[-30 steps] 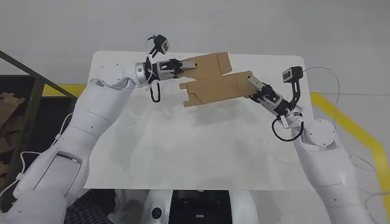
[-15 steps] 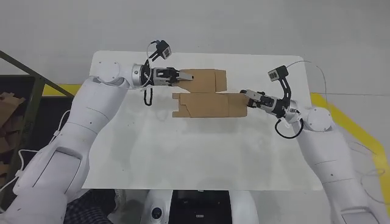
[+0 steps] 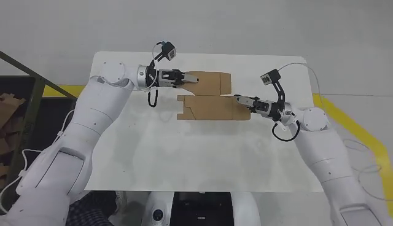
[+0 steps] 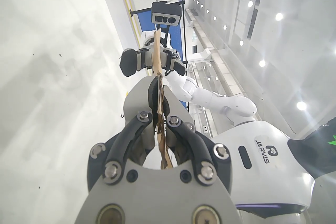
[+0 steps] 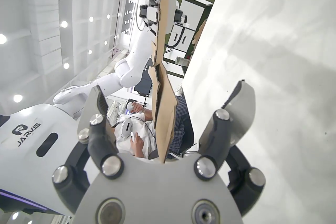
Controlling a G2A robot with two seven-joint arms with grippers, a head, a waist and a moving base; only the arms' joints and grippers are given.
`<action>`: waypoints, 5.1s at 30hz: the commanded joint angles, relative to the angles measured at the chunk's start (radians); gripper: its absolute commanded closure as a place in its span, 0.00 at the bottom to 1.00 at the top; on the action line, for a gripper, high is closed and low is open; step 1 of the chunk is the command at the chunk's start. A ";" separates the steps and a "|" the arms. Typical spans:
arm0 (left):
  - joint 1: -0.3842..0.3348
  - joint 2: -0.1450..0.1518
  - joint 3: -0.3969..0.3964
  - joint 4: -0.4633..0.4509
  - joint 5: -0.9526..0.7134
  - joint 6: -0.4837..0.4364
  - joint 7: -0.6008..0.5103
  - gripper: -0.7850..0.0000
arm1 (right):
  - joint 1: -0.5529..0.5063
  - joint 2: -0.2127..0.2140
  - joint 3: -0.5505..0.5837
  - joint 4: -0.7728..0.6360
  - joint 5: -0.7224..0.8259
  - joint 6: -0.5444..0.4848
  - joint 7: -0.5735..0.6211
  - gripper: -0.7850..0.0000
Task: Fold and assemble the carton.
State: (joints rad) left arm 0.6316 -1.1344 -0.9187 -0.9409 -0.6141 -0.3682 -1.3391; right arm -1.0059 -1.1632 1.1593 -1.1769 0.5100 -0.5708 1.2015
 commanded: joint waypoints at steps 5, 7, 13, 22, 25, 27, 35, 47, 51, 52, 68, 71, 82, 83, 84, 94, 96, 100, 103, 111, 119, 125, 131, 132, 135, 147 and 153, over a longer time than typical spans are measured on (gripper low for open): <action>0.003 -0.001 -0.005 0.001 0.020 -0.003 0.009 1.00 | 0.004 0.002 -0.006 -0.006 -0.020 -0.002 0.010 0.60; 0.004 -0.002 -0.008 0.001 0.023 0.000 0.009 1.00 | 0.004 0.003 -0.008 -0.008 -0.027 -0.001 0.010 0.61; 0.007 -0.002 -0.016 -0.001 0.033 0.001 0.013 1.00 | 0.005 0.004 -0.018 -0.009 -0.051 0.009 0.006 0.62; 0.013 -0.001 -0.030 -0.004 0.043 0.003 0.013 1.00 | 0.008 0.006 -0.033 -0.016 -0.081 0.002 0.017 0.75; 0.014 -0.002 -0.033 -0.007 0.048 0.006 0.012 1.00 | 0.008 0.007 -0.036 -0.018 -0.084 0.000 0.017 0.81; 0.015 -0.002 -0.035 -0.008 0.048 0.006 0.010 1.00 | 0.009 0.008 -0.037 -0.017 -0.085 0.000 0.017 0.90; 0.022 -0.005 -0.040 -0.012 0.041 0.011 0.011 0.00 | 0.013 0.010 -0.040 -0.012 -0.087 0.010 0.011 1.00; 0.056 0.009 -0.104 -0.031 -0.001 0.001 -0.004 0.00 | 0.014 0.019 -0.024 -0.001 -0.075 0.035 0.014 1.00; 0.073 0.017 -0.132 -0.057 -0.012 0.007 -0.011 0.00 | 0.013 0.020 -0.029 0.000 -0.090 0.053 0.010 1.00; 0.077 0.019 -0.138 -0.064 -0.014 0.008 -0.013 0.00 | 0.014 0.021 -0.030 0.001 -0.092 0.056 0.007 1.00; 0.122 0.039 -0.200 -0.151 -0.017 0.033 -0.037 0.00 | 0.021 0.020 -0.048 0.008 -0.104 0.066 -0.019 1.00; 0.128 0.042 -0.210 -0.168 -0.019 0.035 -0.039 0.00 | 0.021 0.020 -0.051 0.007 -0.108 0.065 -0.024 1.00; 0.127 0.034 -0.188 -0.168 -0.019 0.048 -0.028 0.00 | 0.016 0.020 -0.062 -0.007 -0.093 0.063 -0.018 1.00; 0.124 0.032 -0.184 -0.164 -0.021 0.047 -0.027 0.00 | 0.016 0.020 -0.062 -0.008 -0.091 0.064 -0.018 1.00; 0.122 0.031 -0.180 -0.159 -0.021 0.044 -0.025 0.00 | 0.015 0.020 -0.063 -0.009 -0.090 0.064 -0.018 1.00; 0.104 0.023 -0.159 -0.147 0.023 0.017 0.001 0.00 | 0.010 0.020 -0.066 -0.017 -0.074 0.065 -0.019 1.00; 0.104 0.022 -0.159 -0.150 0.030 0.014 0.008 0.20 | 0.009 0.020 -0.067 -0.020 -0.074 0.066 -0.021 1.00; 0.107 0.023 -0.155 -0.162 0.067 0.010 0.030 0.52 | 0.009 0.020 -0.069 -0.023 -0.072 0.067 -0.021 1.00; 0.113 0.023 -0.153 -0.176 0.088 0.011 0.049 0.55 | 0.009 0.021 -0.069 -0.025 -0.072 0.066 -0.022 1.00; 0.133 0.030 -0.159 -0.215 0.161 0.015 0.096 0.59 | 0.008 0.022 -0.070 -0.026 -0.069 0.070 -0.024 1.00; 0.154 0.036 -0.172 -0.246 0.202 0.026 0.129 0.66 | 0.008 0.024 -0.067 -0.028 -0.075 0.071 -0.030 1.00; 0.164 0.039 -0.174 -0.263 0.213 0.033 0.135 0.87 | 0.008 0.024 -0.068 -0.030 -0.069 0.087 -0.032 1.00; 0.163 0.039 -0.172 -0.263 0.213 0.037 0.131 1.00 | 0.011 0.025 -0.065 -0.026 -0.068 0.089 -0.041 0.65; 0.163 0.039 -0.172 -0.263 0.210 0.037 0.130 1.00 | 0.011 0.025 -0.062 -0.025 -0.068 0.085 -0.045 0.18; 0.163 0.039 -0.174 -0.261 0.194 0.036 0.121 1.00 | 0.011 0.029 -0.036 -0.013 -0.062 0.069 -0.074 0.00; 0.163 0.034 -0.157 -0.227 0.147 0.039 0.061 1.00 | -0.031 0.060 0.094 -0.089 -0.114 -0.060 -0.165 0.00; 0.151 0.022 -0.122 -0.202 0.124 0.032 0.050 1.00 | -0.037 0.053 0.043 -0.144 -0.064 -0.054 -0.113 0.00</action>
State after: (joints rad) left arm 0.7854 -1.1103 -1.0468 -1.1471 -0.4878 -0.3352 -1.2885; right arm -1.0459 -1.1080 1.2173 -1.3185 0.4456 -0.6286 1.0828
